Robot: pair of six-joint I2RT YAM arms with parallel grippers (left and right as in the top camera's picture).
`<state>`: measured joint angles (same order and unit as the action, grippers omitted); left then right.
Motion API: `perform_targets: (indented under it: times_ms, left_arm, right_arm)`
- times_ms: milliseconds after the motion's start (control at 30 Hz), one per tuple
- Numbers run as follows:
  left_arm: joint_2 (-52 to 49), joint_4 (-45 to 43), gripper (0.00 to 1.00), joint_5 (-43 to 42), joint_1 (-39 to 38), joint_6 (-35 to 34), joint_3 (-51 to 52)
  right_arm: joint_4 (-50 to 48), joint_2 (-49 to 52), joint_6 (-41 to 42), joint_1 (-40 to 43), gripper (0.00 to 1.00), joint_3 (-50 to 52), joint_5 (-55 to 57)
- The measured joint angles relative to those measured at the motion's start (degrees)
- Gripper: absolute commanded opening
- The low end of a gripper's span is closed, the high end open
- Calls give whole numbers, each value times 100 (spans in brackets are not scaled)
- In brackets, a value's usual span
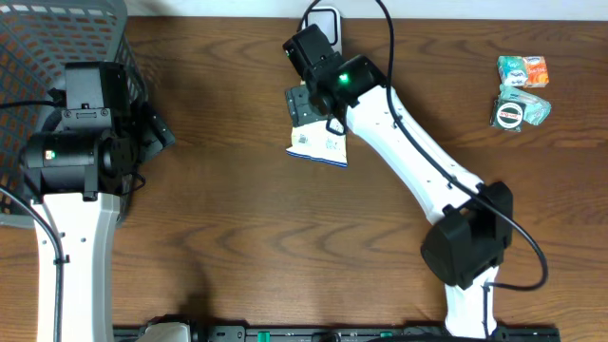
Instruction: Scan the item barcode
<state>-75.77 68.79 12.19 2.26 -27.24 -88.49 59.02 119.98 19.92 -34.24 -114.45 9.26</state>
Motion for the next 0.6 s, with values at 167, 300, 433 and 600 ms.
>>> perform_targets:
  times_ms: [167,300,433,600]
  left_arm:
    - [0,2,98,0,0,0,0]
    - [0,2,98,0,0,0,0]
    - [0,2,98,0,0,0,0]
    - [0,2,98,0,0,0,0]
  right_arm:
    - [-120,529,297,599,99,7,-153]
    - [-501,898,164,1403,99,9,-1451]
    - [-776,1309,-76,2044,99,9,-3032]
    - [-951,1952,-455,2033,99,7,-4581]
